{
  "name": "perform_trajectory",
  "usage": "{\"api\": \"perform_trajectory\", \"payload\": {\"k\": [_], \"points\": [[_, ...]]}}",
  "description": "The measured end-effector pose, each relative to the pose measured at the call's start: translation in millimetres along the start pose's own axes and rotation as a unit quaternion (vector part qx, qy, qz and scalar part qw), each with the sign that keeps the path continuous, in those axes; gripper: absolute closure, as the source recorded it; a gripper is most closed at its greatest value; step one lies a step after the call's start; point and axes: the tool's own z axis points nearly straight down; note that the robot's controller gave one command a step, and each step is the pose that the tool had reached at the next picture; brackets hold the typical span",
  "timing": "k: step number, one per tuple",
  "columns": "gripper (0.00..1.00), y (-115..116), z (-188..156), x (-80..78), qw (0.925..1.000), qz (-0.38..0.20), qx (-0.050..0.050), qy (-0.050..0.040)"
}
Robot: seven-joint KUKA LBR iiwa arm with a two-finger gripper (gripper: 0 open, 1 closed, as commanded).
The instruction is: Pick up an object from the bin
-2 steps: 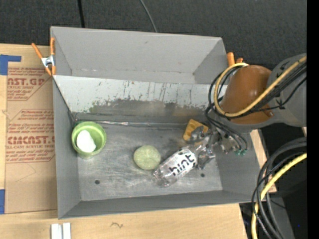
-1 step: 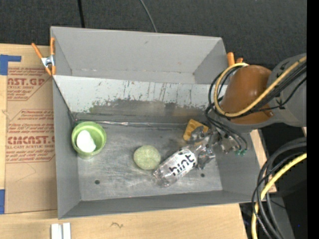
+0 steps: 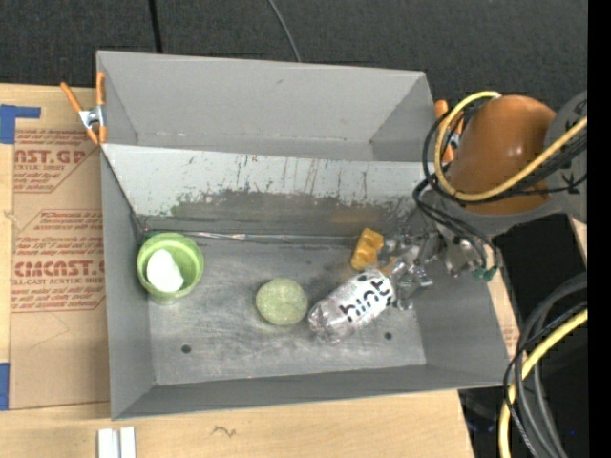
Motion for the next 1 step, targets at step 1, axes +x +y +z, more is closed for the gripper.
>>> {"api": "perform_trajectory", "payload": {"k": [1], "points": [[1.0, 30.1, -37.0, -5.4, 0.9998, 0.019, 0.001, -0.0037]]}}
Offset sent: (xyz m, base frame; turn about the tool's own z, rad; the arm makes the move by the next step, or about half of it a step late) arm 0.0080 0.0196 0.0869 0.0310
